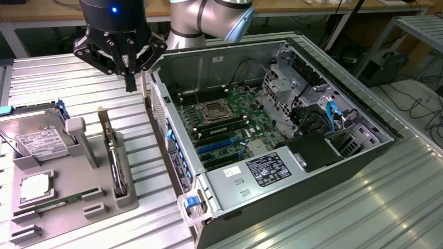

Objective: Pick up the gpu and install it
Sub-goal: 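Reach for the gpu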

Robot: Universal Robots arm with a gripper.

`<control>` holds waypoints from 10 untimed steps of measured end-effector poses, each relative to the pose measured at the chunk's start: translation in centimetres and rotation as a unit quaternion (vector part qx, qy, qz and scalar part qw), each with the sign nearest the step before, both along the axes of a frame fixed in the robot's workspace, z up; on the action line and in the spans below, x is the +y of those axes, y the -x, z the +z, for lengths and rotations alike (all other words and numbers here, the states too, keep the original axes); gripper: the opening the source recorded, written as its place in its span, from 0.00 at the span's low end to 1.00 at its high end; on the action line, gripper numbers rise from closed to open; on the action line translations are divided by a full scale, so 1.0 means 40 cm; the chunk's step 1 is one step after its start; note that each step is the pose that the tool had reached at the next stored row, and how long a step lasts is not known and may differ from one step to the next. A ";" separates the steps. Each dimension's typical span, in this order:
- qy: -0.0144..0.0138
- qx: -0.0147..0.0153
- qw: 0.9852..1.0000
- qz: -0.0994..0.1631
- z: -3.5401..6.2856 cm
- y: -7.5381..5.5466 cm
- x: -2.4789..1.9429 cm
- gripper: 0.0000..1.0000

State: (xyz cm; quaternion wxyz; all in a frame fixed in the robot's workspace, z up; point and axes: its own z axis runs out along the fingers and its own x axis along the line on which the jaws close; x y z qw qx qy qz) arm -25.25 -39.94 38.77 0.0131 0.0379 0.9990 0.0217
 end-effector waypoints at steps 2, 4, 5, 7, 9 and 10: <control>0.000 0.000 1.000 0.000 0.000 0.003 0.000 0.11; 0.000 0.000 1.000 0.000 0.000 0.005 0.000 0.11; 0.000 0.000 1.000 0.000 0.000 0.006 0.000 0.11; 0.000 0.000 1.000 0.000 -0.001 0.009 0.000 0.11; 0.000 0.000 1.000 0.000 -0.001 0.012 0.000 0.11; 0.000 0.000 1.000 0.000 -0.001 0.013 0.000 0.11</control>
